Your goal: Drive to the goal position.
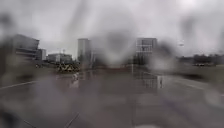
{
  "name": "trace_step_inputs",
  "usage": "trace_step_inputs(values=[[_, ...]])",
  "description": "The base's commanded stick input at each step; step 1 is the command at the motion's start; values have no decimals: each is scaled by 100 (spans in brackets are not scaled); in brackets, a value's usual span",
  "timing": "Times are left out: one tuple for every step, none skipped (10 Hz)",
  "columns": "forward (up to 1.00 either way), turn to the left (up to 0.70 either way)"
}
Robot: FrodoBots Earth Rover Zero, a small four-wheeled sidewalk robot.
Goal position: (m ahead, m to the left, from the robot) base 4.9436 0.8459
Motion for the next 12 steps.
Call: trace_step_inputs(values=[[7,0],[7,0],[7,0],[7,0],[7,0],[7,0],[7,0],[7,0],[7,0],[7,0],[7,0],[7,0]])
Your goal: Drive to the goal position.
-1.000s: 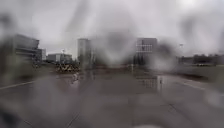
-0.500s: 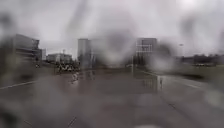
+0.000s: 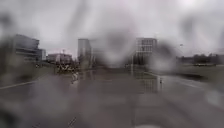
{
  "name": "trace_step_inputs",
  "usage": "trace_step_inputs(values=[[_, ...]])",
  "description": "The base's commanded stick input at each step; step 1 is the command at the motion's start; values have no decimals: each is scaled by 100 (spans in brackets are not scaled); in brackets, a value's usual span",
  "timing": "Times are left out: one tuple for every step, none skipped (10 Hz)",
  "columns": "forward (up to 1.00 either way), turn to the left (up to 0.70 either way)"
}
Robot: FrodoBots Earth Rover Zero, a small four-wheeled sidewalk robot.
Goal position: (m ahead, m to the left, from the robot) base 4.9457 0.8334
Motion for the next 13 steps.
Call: trace_step_inputs(values=[[7,0],[7,0],[7,0],[7,0],[7,0],[7,0],[7,0],[7,0],[7,0],[7,0],[7,0],[7,0],[7,0]])
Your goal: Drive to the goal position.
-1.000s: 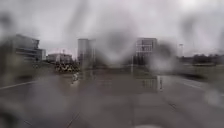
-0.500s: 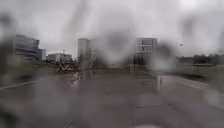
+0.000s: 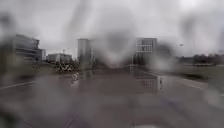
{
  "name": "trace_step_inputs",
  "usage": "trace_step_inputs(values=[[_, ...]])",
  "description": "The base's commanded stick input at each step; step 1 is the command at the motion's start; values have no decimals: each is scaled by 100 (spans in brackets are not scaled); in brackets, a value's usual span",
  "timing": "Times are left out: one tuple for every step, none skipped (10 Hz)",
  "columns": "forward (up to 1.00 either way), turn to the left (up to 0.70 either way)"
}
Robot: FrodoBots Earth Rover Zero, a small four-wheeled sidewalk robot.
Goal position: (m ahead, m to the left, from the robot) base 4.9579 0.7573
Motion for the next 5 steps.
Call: trace_step_inputs(values=[[7,0],[7,0],[7,0],[7,0],[7,0]])
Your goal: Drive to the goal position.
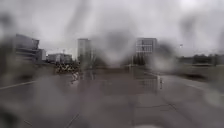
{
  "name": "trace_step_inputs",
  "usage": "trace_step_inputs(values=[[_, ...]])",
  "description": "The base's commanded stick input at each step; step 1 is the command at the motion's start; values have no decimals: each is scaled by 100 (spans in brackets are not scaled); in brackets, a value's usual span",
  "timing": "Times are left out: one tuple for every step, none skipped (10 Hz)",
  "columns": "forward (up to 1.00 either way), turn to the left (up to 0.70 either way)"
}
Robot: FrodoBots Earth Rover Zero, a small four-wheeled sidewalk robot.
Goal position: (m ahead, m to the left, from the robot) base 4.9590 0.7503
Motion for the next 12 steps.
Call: trace_step_inputs(values=[[7,0],[7,0],[7,0],[7,0],[7,0],[7,0],[7,0],[7,0],[7,0],[7,0],[7,0],[7,0]])
